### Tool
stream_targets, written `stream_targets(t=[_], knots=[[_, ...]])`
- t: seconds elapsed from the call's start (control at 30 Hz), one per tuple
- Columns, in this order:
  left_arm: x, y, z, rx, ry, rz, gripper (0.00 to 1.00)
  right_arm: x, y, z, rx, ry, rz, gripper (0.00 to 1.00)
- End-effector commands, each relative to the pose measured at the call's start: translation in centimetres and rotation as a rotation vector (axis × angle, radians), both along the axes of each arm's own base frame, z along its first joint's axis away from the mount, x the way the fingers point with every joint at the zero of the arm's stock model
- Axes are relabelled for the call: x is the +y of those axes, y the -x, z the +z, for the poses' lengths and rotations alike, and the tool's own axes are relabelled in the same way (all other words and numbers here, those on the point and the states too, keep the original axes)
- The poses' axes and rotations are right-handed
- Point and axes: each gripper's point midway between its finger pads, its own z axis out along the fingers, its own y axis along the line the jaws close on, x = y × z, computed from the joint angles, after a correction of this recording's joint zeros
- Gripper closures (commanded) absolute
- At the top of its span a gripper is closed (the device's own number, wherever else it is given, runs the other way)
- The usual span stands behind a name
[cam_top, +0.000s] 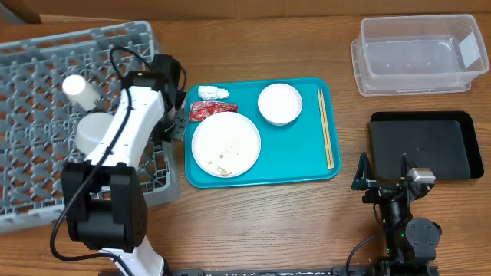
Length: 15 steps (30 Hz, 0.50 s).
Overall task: Sort waste into correct bins and load items into the dishwasher
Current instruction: 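Pull the dish rack toward the robot and rotate it slightly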
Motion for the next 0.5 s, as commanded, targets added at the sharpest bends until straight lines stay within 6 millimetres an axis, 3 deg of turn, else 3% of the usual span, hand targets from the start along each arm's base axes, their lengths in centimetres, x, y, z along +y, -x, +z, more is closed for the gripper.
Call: stream_targets(t=[0.0,0.23,0.47], knots=[[-4.0,-1.0,-1.1,0.009,0.016,-0.291,0.91,0.0,0.0,-0.1,-0.007,0.007,-0.001,0.0],[-3.0,-2.0,-0.9,-0.034,-0.029,-0.238,0.91,0.0,0.0,-0.1,-0.007,0.007,-0.001,0.0],[-0.6,-2.9,-0.8,-0.089,-0.014,-0.05,0.96,0.0,0.0,-0.1,-0.007,0.007,-0.001,0.0]])
